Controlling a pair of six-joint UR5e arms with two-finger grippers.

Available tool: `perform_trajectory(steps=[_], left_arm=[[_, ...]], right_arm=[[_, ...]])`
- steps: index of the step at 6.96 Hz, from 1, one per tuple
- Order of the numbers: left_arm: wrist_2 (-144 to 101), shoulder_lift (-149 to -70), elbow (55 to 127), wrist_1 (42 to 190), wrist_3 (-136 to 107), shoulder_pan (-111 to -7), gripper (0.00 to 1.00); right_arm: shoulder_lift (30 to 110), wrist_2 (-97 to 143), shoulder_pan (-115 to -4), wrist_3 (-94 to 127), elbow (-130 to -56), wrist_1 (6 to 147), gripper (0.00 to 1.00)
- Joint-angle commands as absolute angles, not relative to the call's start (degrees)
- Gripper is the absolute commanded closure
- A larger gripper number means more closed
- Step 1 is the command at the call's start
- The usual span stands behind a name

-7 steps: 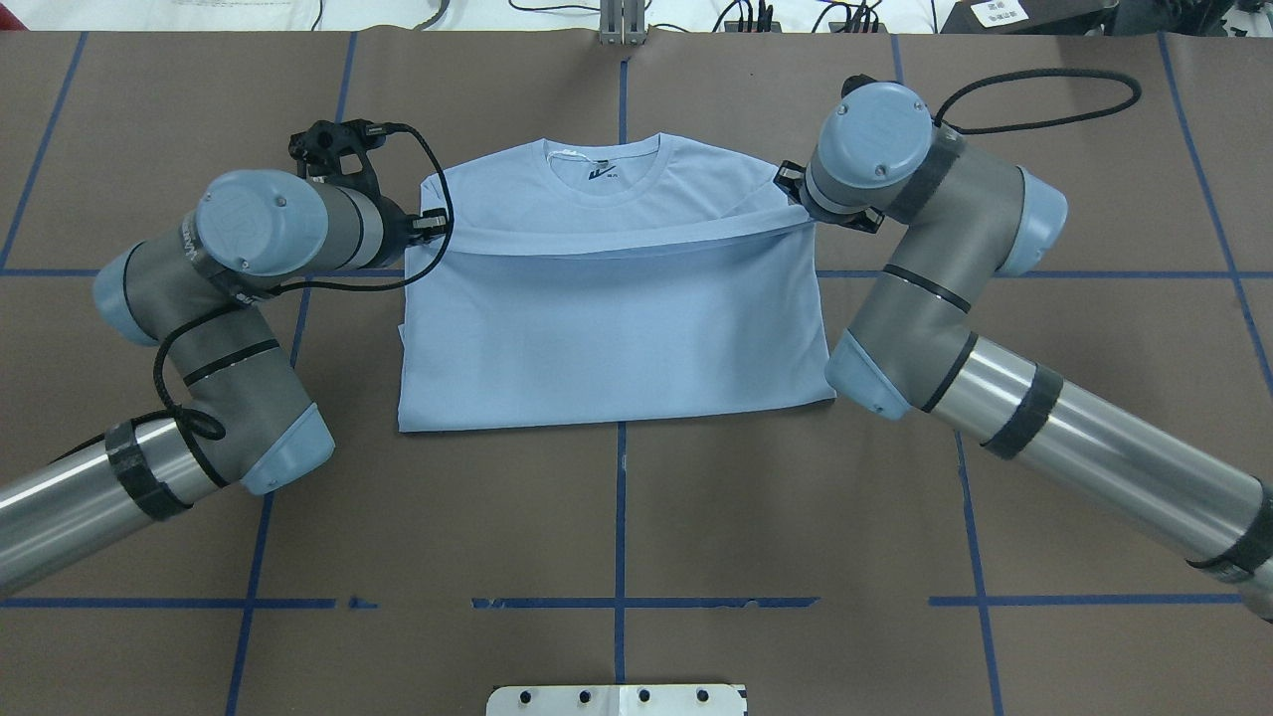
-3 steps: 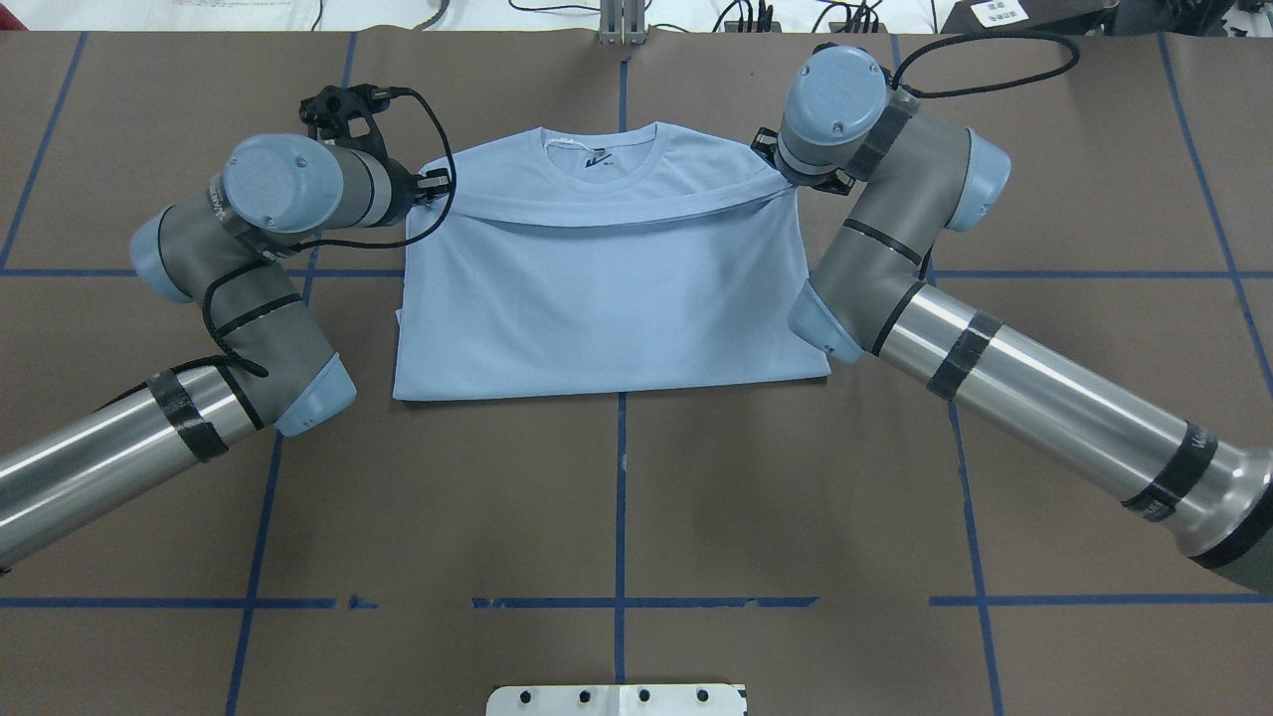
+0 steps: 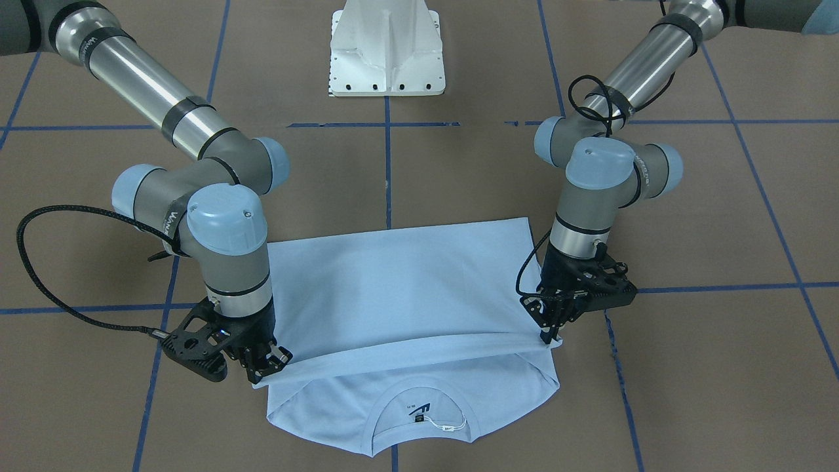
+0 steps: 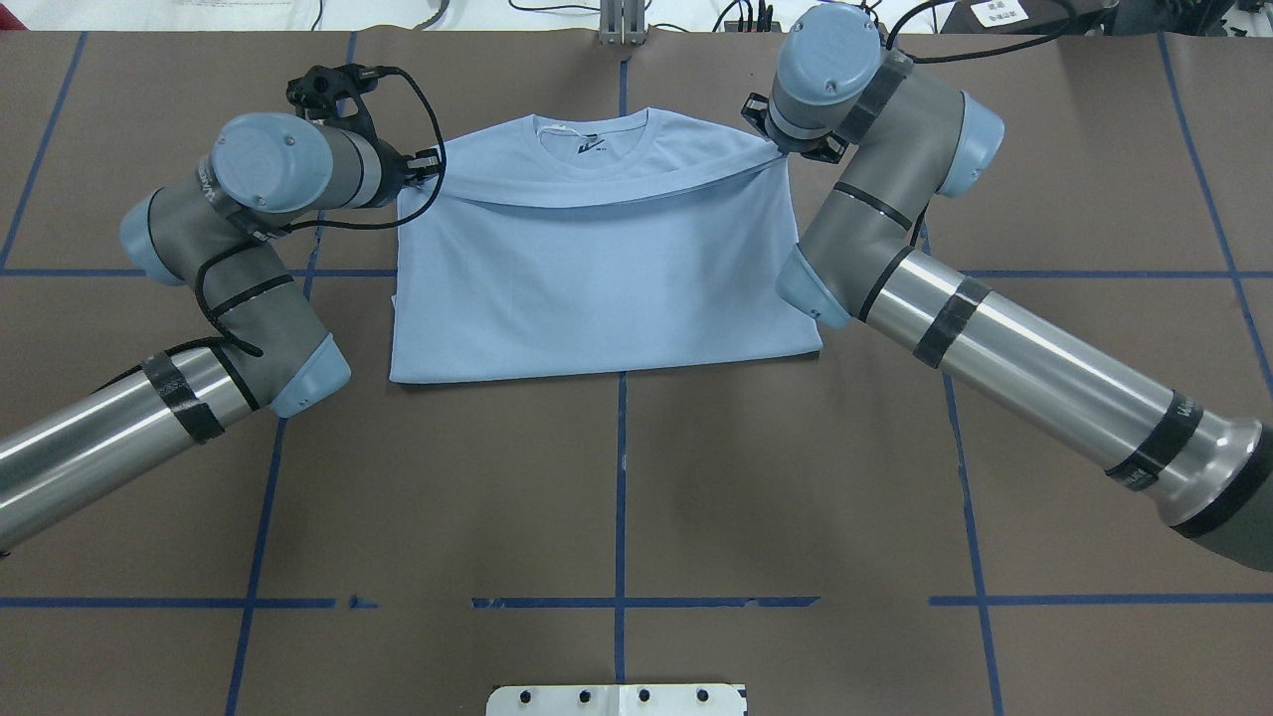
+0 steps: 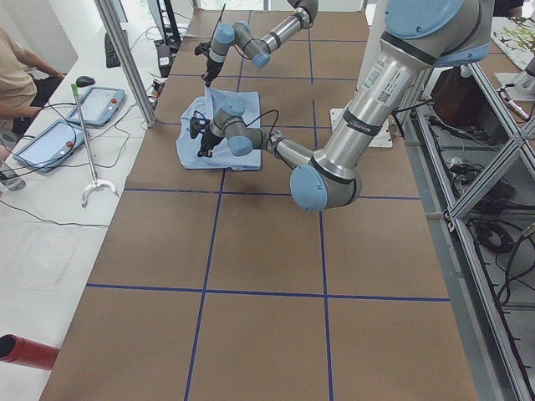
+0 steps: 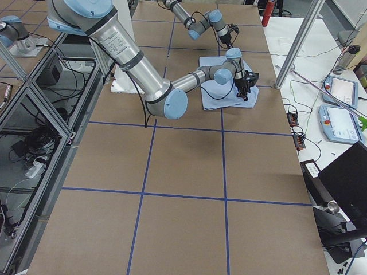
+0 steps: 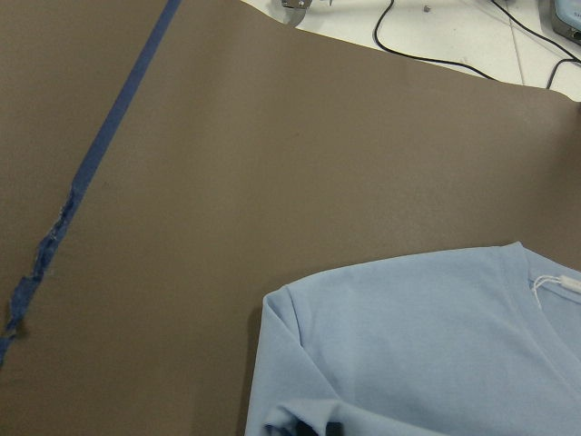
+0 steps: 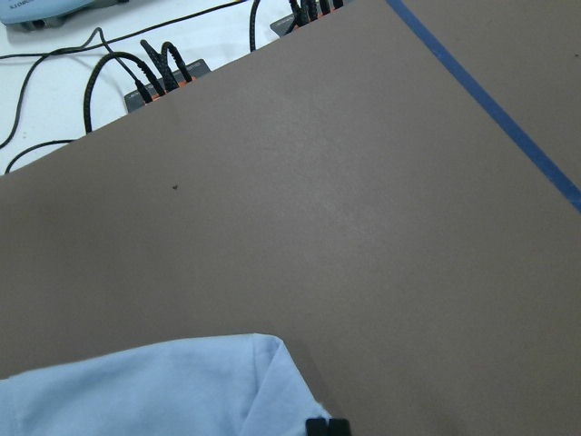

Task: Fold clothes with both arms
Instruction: 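Lay the hem down near the collar and open both grippers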

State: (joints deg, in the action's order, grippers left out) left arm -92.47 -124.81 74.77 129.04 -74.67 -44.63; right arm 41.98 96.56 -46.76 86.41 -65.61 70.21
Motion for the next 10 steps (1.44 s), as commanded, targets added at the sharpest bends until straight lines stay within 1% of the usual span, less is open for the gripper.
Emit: perform_trajectory(steps=[1,2,3,4,5,6,7,8,9,10], left_arm=[[-92.7,-124.8,74.6,131.0,-74.4,-45.8,1.00],[-92.7,-124.8,74.6,131.0,-73.9,-45.8,1.00],[-92.7,-124.8,74.6,131.0,-73.9,-45.8,1.00],[-92.7,-124.8,74.1,131.0,-73.9,-45.7,0.98],[-92.7,-124.8,72.7,131.2,-73.9,-45.6,0.84],[-92.6,-124.8,72.6,131.3,-74.0,-45.7,0.74],[-92.5,-124.8,72.6,131.9,-74.0,-45.8,0.71],[-92.5,-124.8,72.6,133.3,-74.0,-46.6,0.71],[-92.8,-124.8,72.8,133.7,-73.9,-47.0,0.71],[-93.0,-124.9,72.7,136.1,-74.0,-47.6,0.71]], right_arm=[[41.2,97.6,-47.7,86.0,-64.4,70.2,1.00],[41.0,97.6,-47.6,86.0,-63.9,70.1,1.00],[40.0,97.6,-47.5,85.9,-61.3,70.0,1.00],[39.5,97.6,-47.5,85.2,-60.4,70.0,1.00],[38.6,97.6,-47.5,83.8,-59.6,70.0,0.48],[37.3,97.5,-47.5,83.7,-58.5,70.0,0.35],[37.4,97.4,-47.5,83.6,-58.3,70.0,0.23],[37.4,97.6,-47.6,83.7,-58.7,70.0,0.23],[41.0,97.7,-47.6,84.3,-63.8,70.0,0.21],[45.6,97.9,-45.3,84.5,-71.6,70.0,0.17]])
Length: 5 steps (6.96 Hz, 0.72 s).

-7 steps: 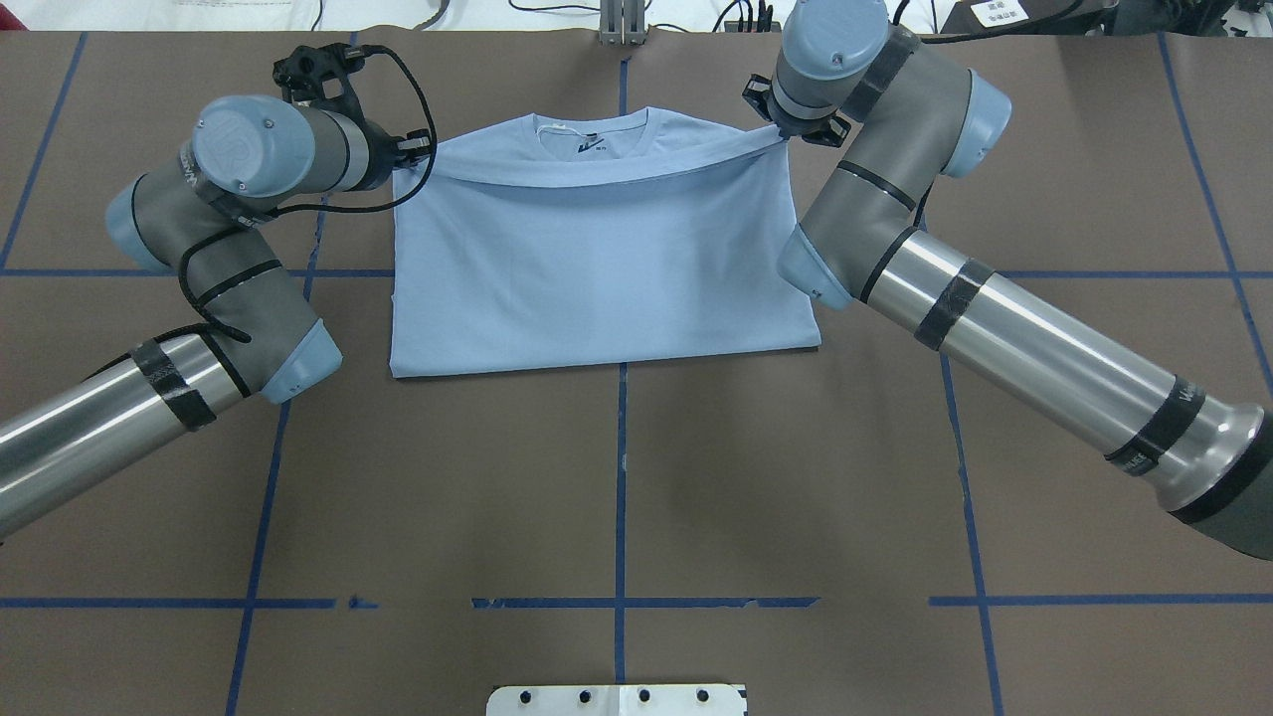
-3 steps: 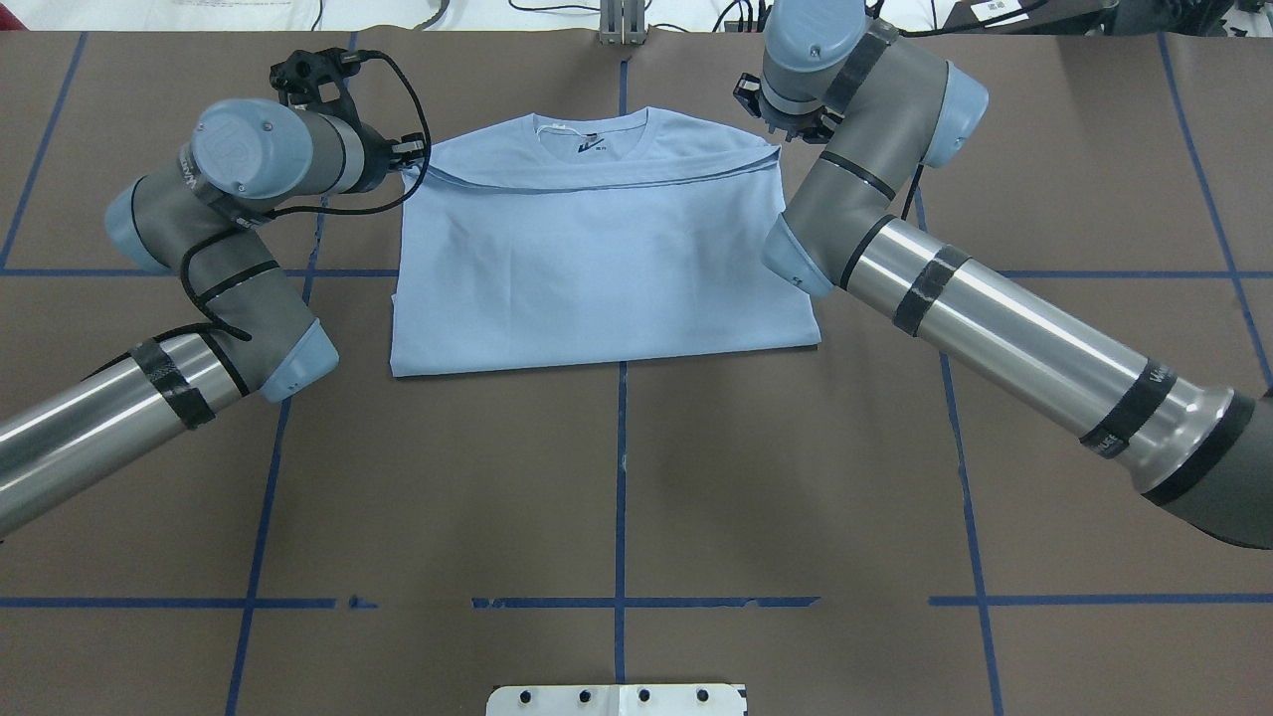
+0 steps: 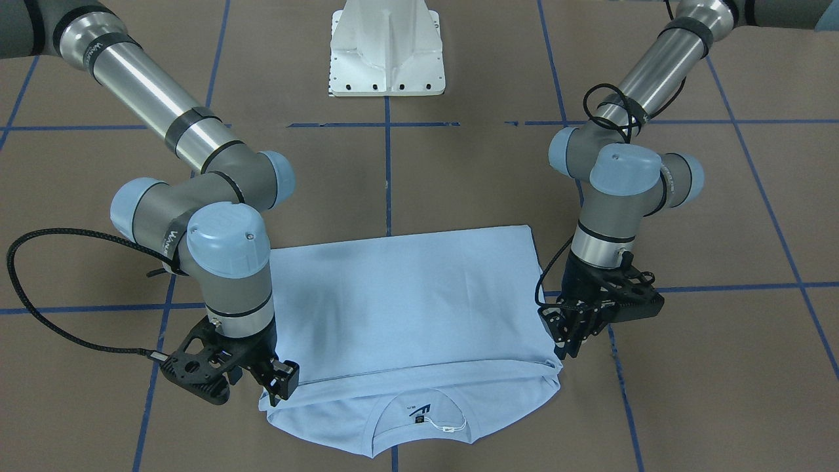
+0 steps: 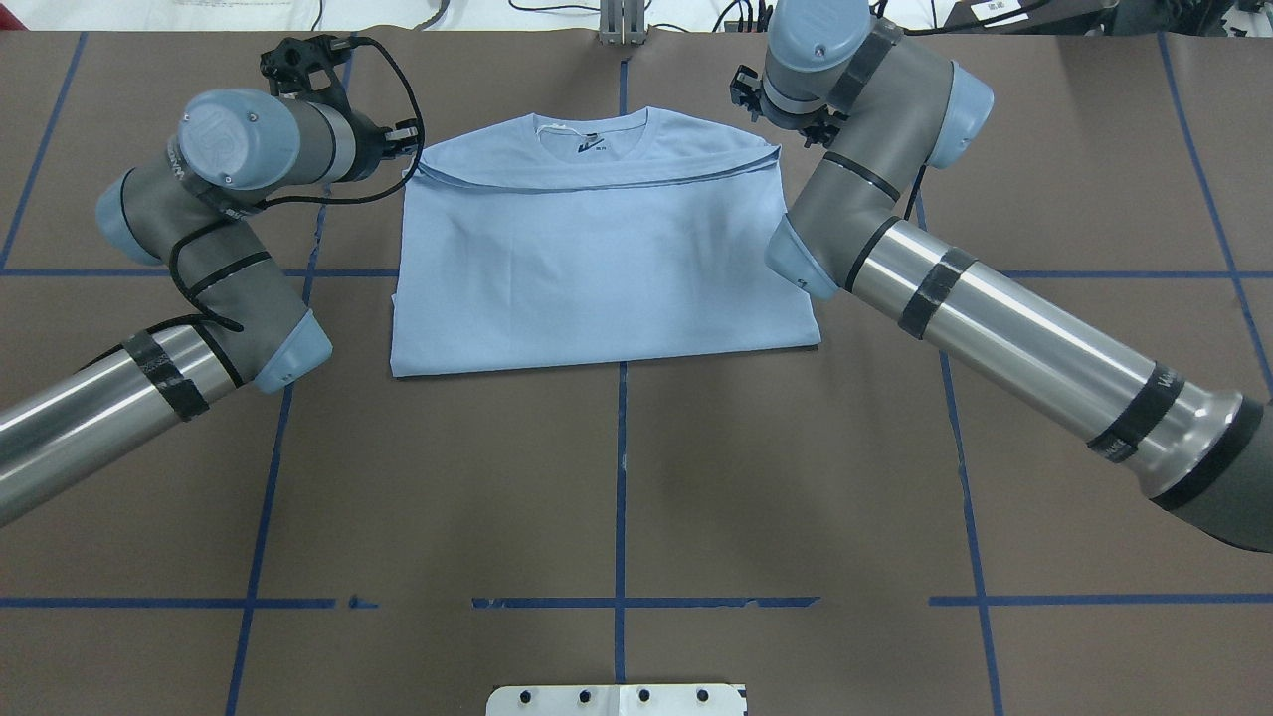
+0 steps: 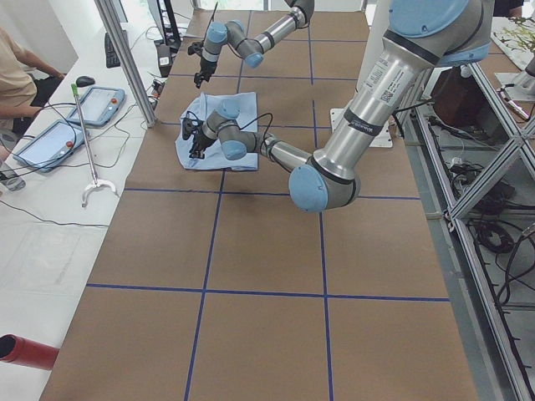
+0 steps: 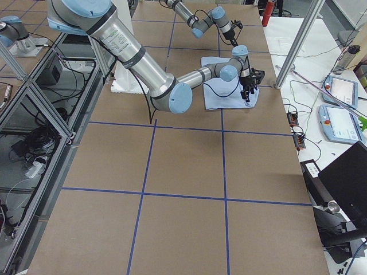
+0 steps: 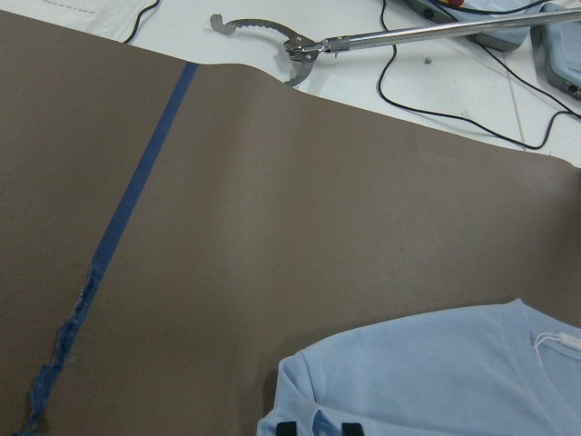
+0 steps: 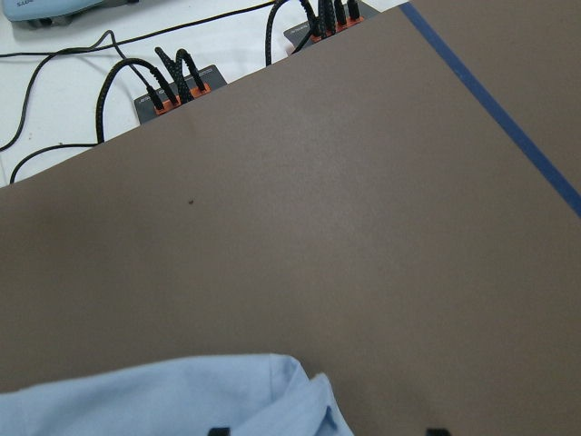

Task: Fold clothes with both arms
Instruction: 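Lay the hem down near the collar and open both grippers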

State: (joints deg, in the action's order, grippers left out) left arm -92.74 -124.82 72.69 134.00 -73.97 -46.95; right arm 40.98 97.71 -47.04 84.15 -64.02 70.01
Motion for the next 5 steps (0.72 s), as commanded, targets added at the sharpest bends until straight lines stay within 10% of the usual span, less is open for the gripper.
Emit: perform_trajectory(steps=[1,5], left_arm=[[-93.0,-124.9,72.8,136.9,-73.9,-47.9,0.71],[-92.9,-125.0,72.8,136.9,-73.9,-48.6,0.71]], right_arm=[[52.6,98.3,-43.3,85.5,-80.8,70.6,0.17],[62.1,100.5,-38.6,96.7,-87.7,69.9,0.16]])
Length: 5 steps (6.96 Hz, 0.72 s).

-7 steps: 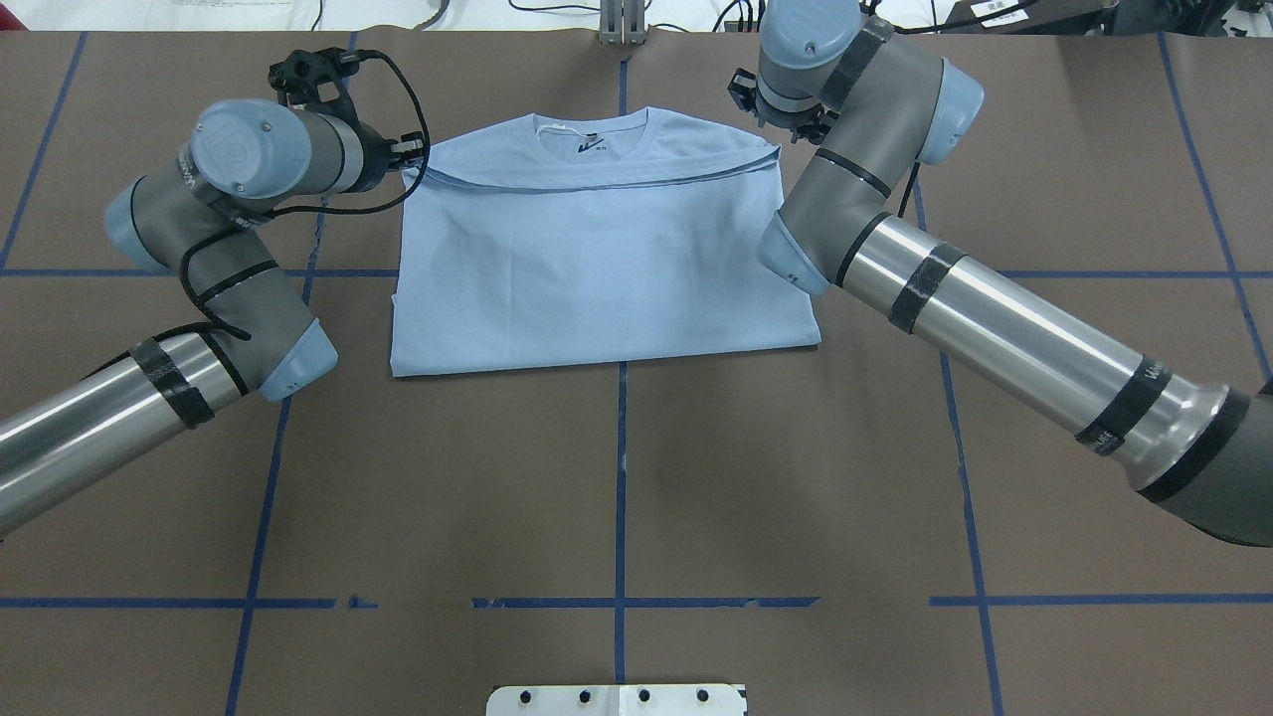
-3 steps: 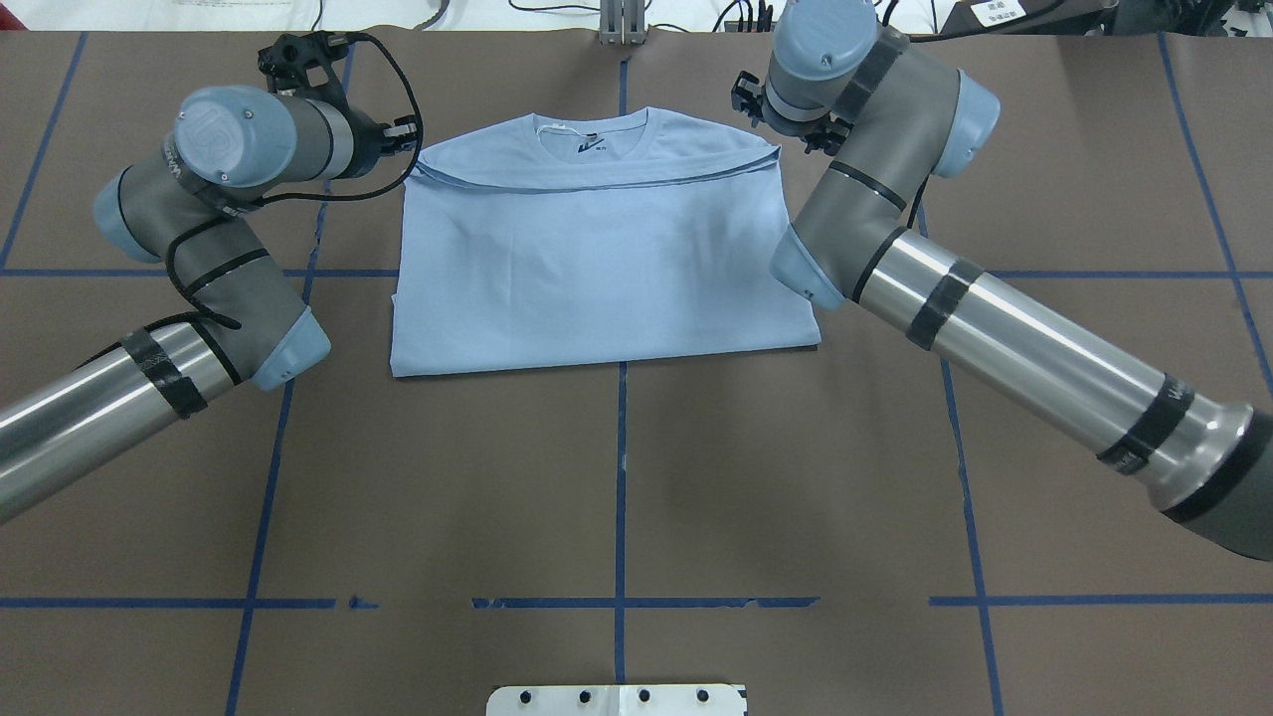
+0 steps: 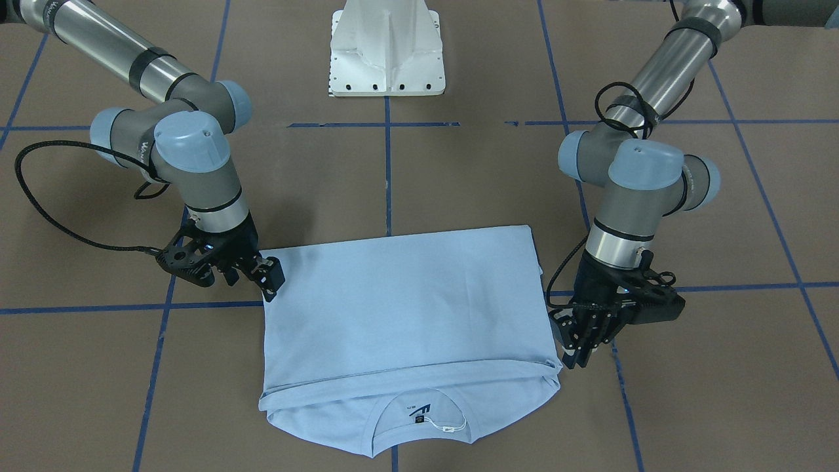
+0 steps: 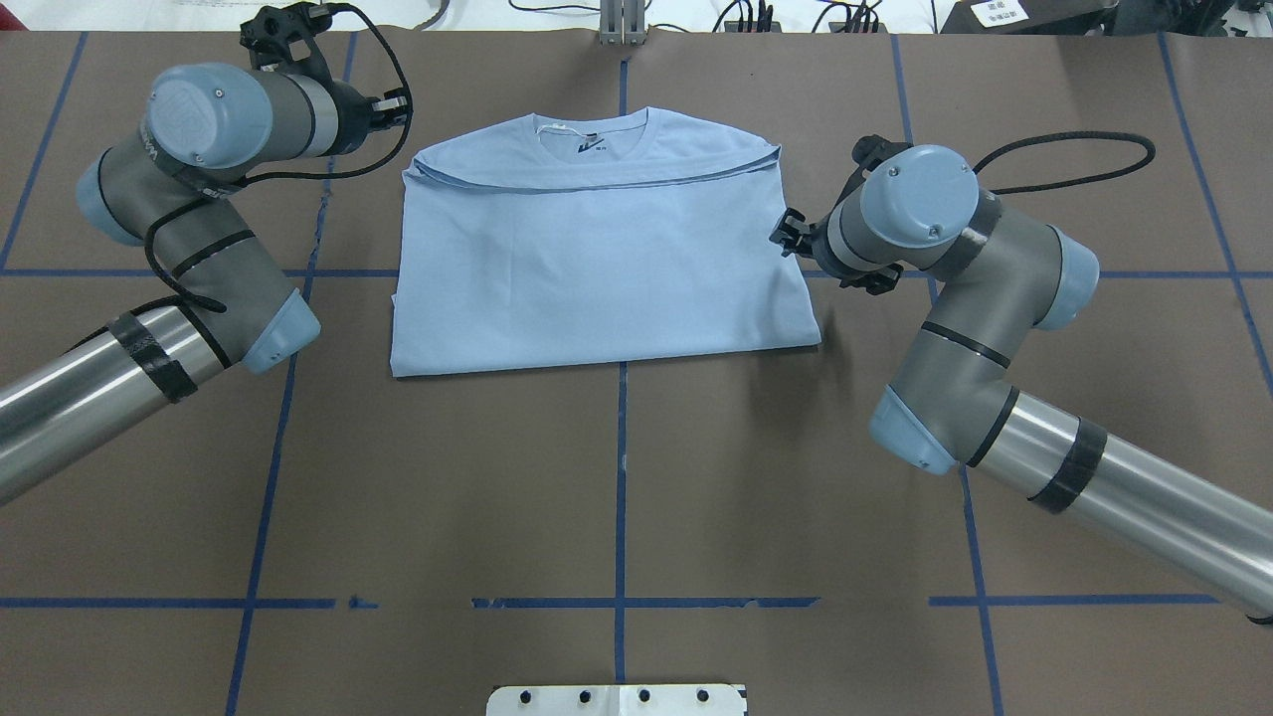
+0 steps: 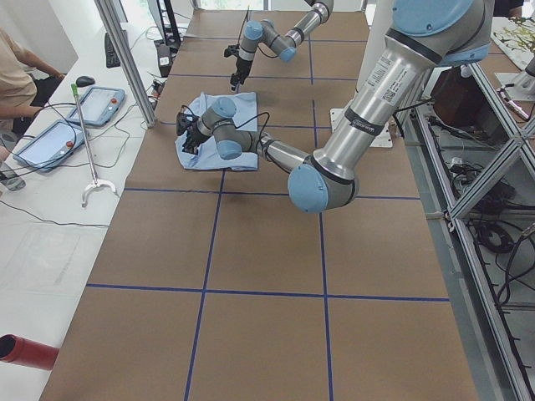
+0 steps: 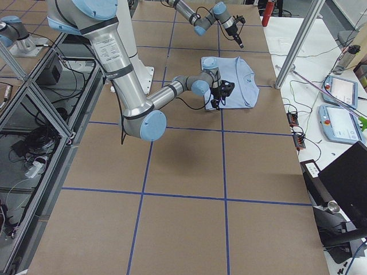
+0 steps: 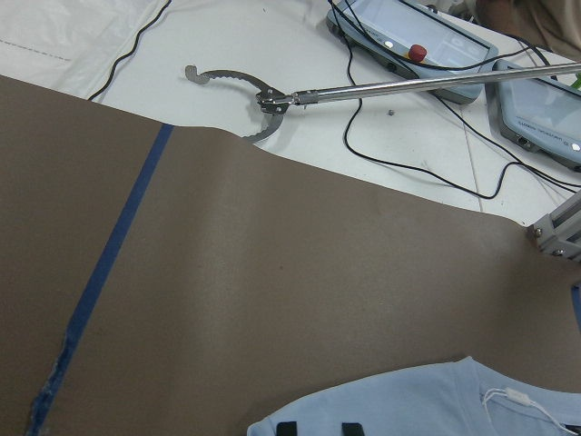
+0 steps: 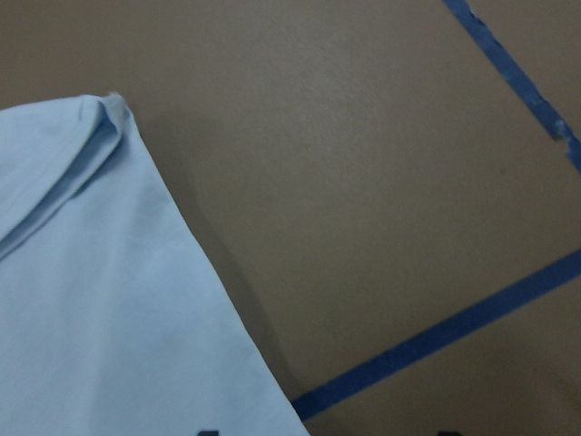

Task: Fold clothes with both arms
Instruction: 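Move the right gripper to the folded shirt's side edge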

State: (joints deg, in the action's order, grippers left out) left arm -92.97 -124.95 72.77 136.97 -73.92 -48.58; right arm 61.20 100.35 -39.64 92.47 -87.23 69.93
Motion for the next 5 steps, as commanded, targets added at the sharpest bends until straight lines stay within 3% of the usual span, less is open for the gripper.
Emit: perform_trajectory(steps=[1,3,4,5], left_arm=[[-92.9,-125.0,72.9,136.9,-73.8,-48.6,0.71],[-92.9,-125.0,72.9,136.9,-73.9,-48.5,0.71],[-92.9,-125.1,72.9,136.9,-73.9,-48.5,0.71],[-92.9,-125.1,72.9,136.9,-73.9,-48.5,0.71]], right_arm=[[62.1,100.5,-37.5,97.5,-87.8,69.9,0.16],[62.1,100.5,-36.0,99.9,-88.2,69.9,0.19],[62.4,100.4,-35.7,100.2,-88.3,69.9,0.25],[63.3,100.5,-35.7,100.3,-88.9,69.9,0.48]])
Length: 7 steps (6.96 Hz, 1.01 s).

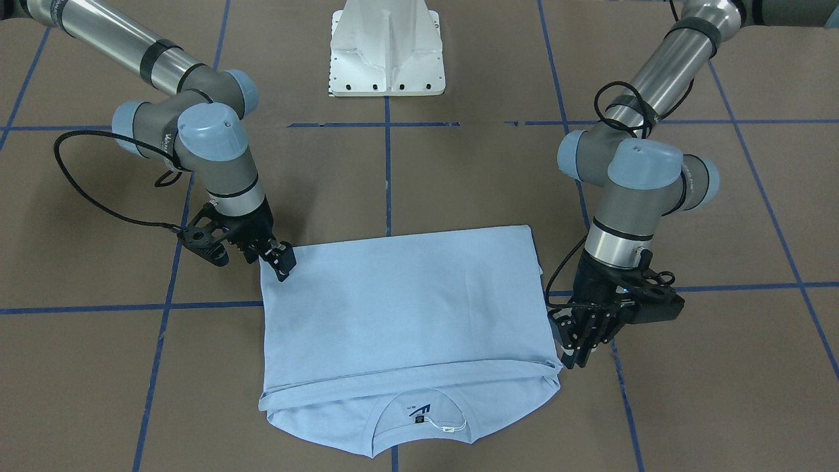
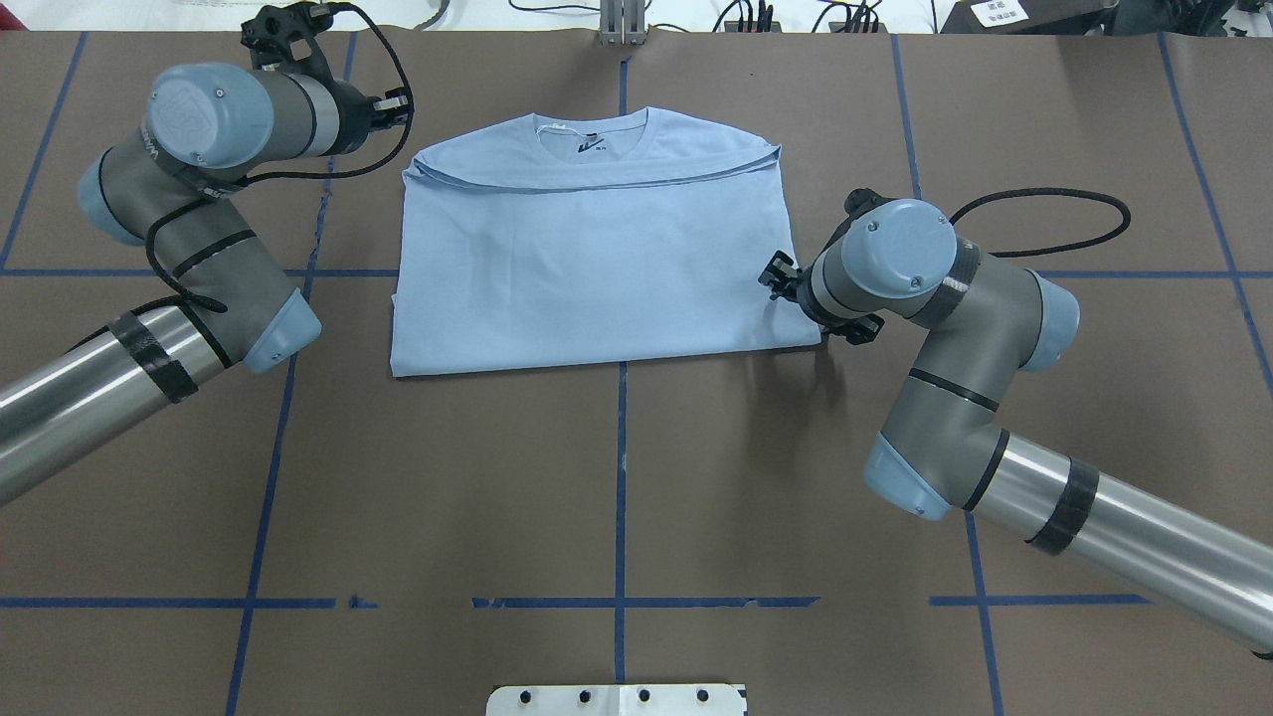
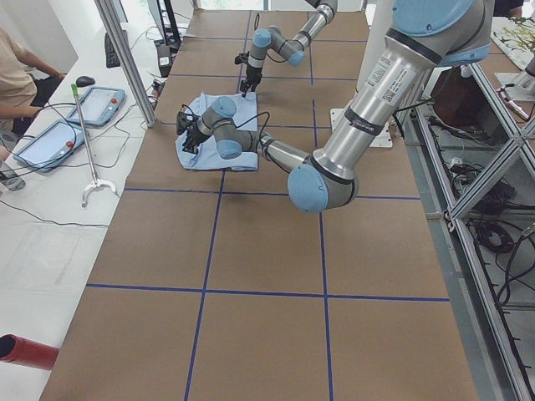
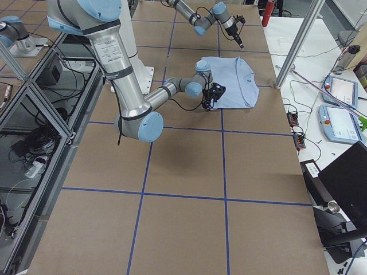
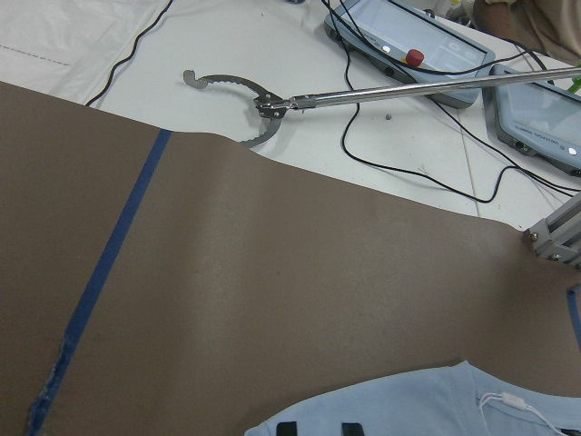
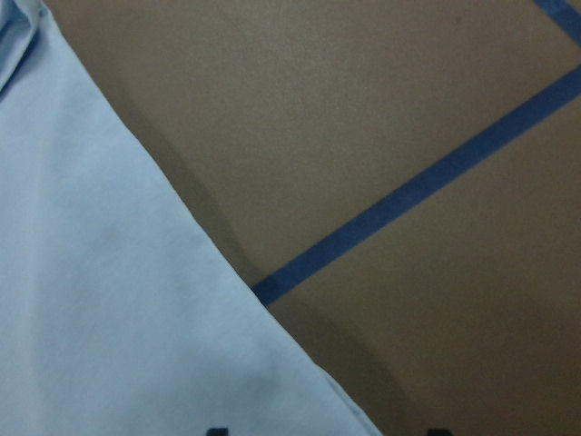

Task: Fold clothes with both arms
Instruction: 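Move the right gripper to the folded shirt's side edge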

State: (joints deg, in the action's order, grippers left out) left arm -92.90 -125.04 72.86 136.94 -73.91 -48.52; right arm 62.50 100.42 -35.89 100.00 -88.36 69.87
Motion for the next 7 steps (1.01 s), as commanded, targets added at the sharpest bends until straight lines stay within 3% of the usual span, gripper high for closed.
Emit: perform_trajectory(steps=[1,3,5,7], left_arm=[[-92.9,-125.1,72.9,136.9,-74.0,-48.5,0.71],[-92.9,-125.2,72.9,136.9,-74.1,-48.4,0.71],[-92.9,-125.3,72.9,136.9,-74.2,-48.4,0.71],[-93.0,-125.9,73.1,136.8,-74.4,-48.3,0.71]], right_arm=[[63.7,100.5,-35.7,100.3,-89.9,70.0,0.72],[65.2,101.0,-35.5,100.2,-91.1,69.9,1.00],[67.7,101.4,-34.6,100.2,-94.4,69.9,1.00],[76.7,102.2,-31.3,100.2,-107.1,70.6,1.00]])
